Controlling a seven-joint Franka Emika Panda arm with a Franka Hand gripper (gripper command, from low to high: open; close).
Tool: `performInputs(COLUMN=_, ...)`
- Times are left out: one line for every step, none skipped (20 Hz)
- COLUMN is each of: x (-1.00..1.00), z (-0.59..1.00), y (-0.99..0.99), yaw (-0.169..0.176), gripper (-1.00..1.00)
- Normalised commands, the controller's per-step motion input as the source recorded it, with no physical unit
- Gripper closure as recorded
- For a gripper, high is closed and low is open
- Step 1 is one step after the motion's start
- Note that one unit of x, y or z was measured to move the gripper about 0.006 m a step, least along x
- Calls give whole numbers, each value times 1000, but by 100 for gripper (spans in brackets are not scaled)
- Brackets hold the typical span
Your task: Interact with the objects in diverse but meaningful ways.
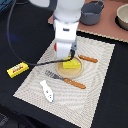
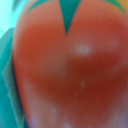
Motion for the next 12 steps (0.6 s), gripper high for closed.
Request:
performInputs(x=-563, z=-437, y=-329, yaw=0, gripper=100)
performInputs(x=-543, z=-443, y=-277, yaw=0, gripper=100)
performInputs(x=-474, z=-429, y=-197, yaw=0, gripper=100)
performInputs(x=-380, z=-420, y=-37, yaw=0, gripper=100)
performInputs(x=-311, z=-391, y=0, yaw=0, gripper=100)
performInputs(x=-360, z=-343, y=0, yaw=0, gripper=100)
performInputs(x=-377, z=-323, y=0, yaw=0, gripper=100)
performInputs(x=-351, z=-303, y=66, yaw=2, gripper=100)
performInputs(x=-237, z=-274, y=117, yaw=9, gripper=100)
performInputs(x=-166, z=-243, y=200, yaw=11, gripper=100)
performInputs(x=-149, z=-206, y=217, yaw=10, gripper=100)
performInputs(x=-94, z=-157, y=260, yaw=25, gripper=-100)
